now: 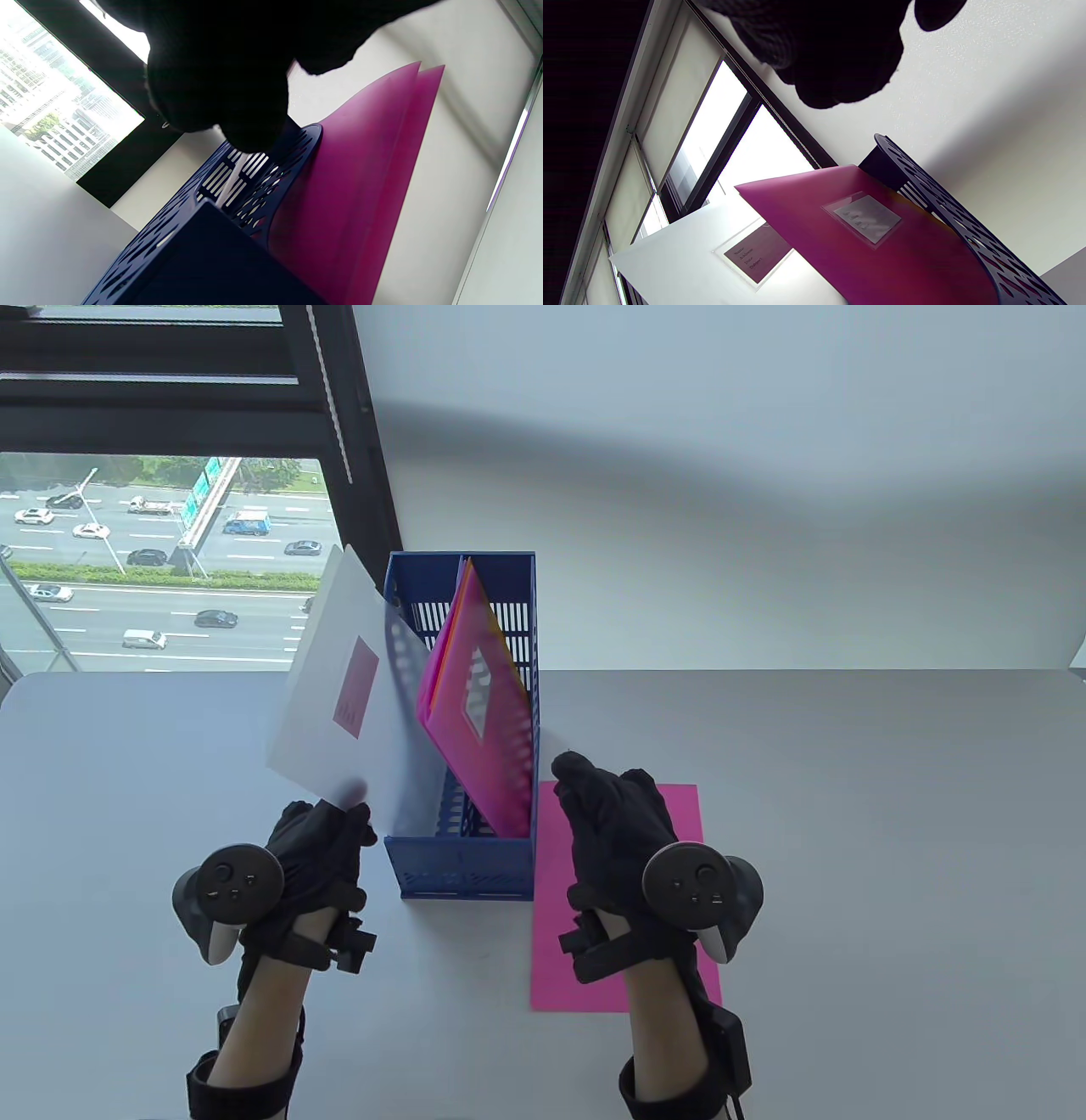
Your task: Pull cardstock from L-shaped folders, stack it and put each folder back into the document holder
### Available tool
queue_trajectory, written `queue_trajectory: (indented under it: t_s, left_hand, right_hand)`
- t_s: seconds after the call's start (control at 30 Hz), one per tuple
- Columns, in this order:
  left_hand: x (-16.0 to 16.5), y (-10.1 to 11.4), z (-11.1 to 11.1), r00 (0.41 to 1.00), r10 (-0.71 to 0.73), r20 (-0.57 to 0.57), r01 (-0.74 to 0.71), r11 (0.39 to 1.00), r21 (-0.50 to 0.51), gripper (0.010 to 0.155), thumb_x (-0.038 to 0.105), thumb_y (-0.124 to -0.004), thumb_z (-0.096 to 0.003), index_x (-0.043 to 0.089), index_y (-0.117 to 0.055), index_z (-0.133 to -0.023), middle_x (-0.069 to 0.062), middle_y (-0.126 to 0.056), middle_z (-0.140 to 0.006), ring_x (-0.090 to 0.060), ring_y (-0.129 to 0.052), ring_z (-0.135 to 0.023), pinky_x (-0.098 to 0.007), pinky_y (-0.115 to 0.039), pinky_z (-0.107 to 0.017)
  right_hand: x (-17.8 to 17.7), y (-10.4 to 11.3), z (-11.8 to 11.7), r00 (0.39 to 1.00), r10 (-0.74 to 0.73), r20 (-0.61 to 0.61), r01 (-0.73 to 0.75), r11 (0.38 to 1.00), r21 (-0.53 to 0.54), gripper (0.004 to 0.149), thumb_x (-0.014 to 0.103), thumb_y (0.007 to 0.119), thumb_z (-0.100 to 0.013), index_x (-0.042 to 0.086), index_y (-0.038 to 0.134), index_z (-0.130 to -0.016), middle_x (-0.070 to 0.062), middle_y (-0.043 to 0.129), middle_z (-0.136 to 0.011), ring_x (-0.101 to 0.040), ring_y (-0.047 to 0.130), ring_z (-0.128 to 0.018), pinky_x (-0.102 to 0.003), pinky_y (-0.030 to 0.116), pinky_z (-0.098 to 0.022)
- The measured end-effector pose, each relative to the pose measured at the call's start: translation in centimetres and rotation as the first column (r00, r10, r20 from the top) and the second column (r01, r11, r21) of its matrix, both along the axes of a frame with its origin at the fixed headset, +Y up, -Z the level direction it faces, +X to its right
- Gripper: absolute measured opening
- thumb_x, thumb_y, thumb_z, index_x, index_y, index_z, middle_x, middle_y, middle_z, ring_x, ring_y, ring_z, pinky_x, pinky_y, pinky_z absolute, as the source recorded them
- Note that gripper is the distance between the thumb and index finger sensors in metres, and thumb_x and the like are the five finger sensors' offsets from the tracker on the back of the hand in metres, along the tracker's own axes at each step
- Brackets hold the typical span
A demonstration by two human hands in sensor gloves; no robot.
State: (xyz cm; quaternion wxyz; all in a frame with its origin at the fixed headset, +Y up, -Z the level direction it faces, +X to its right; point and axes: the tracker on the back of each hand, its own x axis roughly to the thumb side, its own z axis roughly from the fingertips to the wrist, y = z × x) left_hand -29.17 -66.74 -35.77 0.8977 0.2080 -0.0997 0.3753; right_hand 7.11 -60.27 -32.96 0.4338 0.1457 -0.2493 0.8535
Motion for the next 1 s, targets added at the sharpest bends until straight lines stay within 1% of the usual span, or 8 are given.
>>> queue_trajectory:
  t_s: [0.17,0.3,0.4,0.47,0.6,0.67,0.83,1.0]
  left_hand:
    - [0.0,-0.6,-0.3,0.999,0.029,0.014,-0.028,0.999,-0.026,0.048,0.036,-0.073,-0.0601,0.005,-0.082,-0.096,-0.005,-0.1,-0.066,-0.036,-0.1,-0.062,-0.06,-0.055,-0.072]
    - [-0.2,-0.5,-0.4,0.999,0.037,0.012,-0.037,0.999,-0.03,0.048,0.037,-0.073,-0.0602,0.005,-0.082,-0.095,-0.005,-0.1,-0.066,-0.035,-0.1,-0.062,-0.06,-0.054,-0.072]
    - [-0.4,-0.6,-0.4,0.999,0.05,0.012,-0.05,0.998,-0.035,0.048,0.037,-0.073,-0.0602,0.005,-0.083,-0.095,-0.005,-0.1,-0.066,-0.036,-0.1,-0.062,-0.06,-0.054,-0.072]
    - [-0.5,-0.6,-0.5,0.998,0.058,0.014,-0.057,0.998,-0.038,0.048,0.037,-0.073,-0.0602,0.005,-0.082,-0.095,-0.005,-0.1,-0.066,-0.036,-0.1,-0.062,-0.06,-0.054,-0.072]
    - [-0.4,-0.6,-0.5,0.998,0.056,0.016,-0.055,0.998,-0.041,0.048,0.037,-0.073,-0.0602,0.005,-0.083,-0.095,-0.005,-0.1,-0.066,-0.036,-0.1,-0.062,-0.06,-0.054,-0.072]
    - [-0.4,-0.6,-0.5,0.998,0.058,0.02,-0.057,0.997,-0.043,0.048,0.037,-0.073,-0.0603,0.005,-0.082,-0.095,-0.005,-0.1,-0.066,-0.036,-0.099,-0.062,-0.06,-0.054,-0.072]
    - [-0.5,-0.5,-0.4,0.998,0.063,0.02,-0.063,0.997,-0.041,0.048,0.037,-0.072,-0.0604,0.005,-0.082,-0.095,-0.006,-0.1,-0.067,-0.036,-0.099,-0.062,-0.061,-0.053,-0.072]
    - [-0.6,-0.5,-0.4,0.997,0.068,0.026,-0.067,0.997,-0.04,0.049,0.037,-0.072,-0.0605,0.005,-0.082,-0.096,-0.006,-0.1,-0.067,-0.036,-0.099,-0.063,-0.061,-0.053,-0.073]
  right_hand:
    - [-0.9,-0.5,-0.3,0.999,0.042,-0.004,-0.043,0.999,-0.023,0.041,0.038,0.075,-0.063,0.03,0.071,-0.104,0.004,0.086,-0.093,-0.019,0.087,-0.073,-0.054,0.048,-0.08]
    - [-1.9,-1.2,-0.7,0.997,0.073,-0.019,-0.074,0.995,-0.06,0.044,0.041,0.078,-0.062,0.03,0.071,-0.104,0.003,0.085,-0.094,-0.02,0.086,-0.074,-0.054,0.047,-0.08]
    - [-3.0,-1.8,-0.9,0.993,0.117,0.015,-0.115,0.99,-0.079,0.048,0.045,0.08,-0.061,0.029,0.07,-0.105,0.002,0.083,-0.097,-0.021,0.085,-0.077,-0.055,0.047,-0.079]
    - [-4.2,-2.3,-1.0,0.983,0.174,0.063,-0.169,0.982,-0.08,0.052,0.048,0.081,-0.06,0.03,0.067,-0.107,0.002,0.079,-0.101,-0.022,0.082,-0.081,-0.054,0.047,-0.079]
    - [-7.0,-3.7,-1.4,0.934,0.33,0.137,-0.314,0.941,-0.124,0.061,0.054,0.081,-0.059,0.032,0.059,-0.111,0.001,0.069,-0.109,-0.026,0.076,-0.091,-0.055,0.046,-0.079]
    - [-7.9,-4.1,-1.7,0.926,0.346,0.151,-0.327,0.935,-0.138,0.064,0.056,0.081,-0.059,0.032,0.056,-0.112,0.001,0.066,-0.111,-0.027,0.074,-0.093,-0.055,0.045,-0.079]
    - [-9.4,-4.9,-3.3,0.906,0.374,0.199,-0.34,0.922,-0.186,0.065,0.058,0.08,-0.059,0.032,0.055,-0.112,0.002,0.067,-0.11,-0.026,0.074,-0.093,-0.054,0.046,-0.079]
    - [-9.4,-5.6,-4.1,0.89,0.389,0.236,-0.349,0.917,-0.195,0.062,0.058,0.08,-0.059,0.032,0.058,-0.111,0.002,0.07,-0.107,-0.025,0.077,-0.091,-0.053,0.048,-0.079]
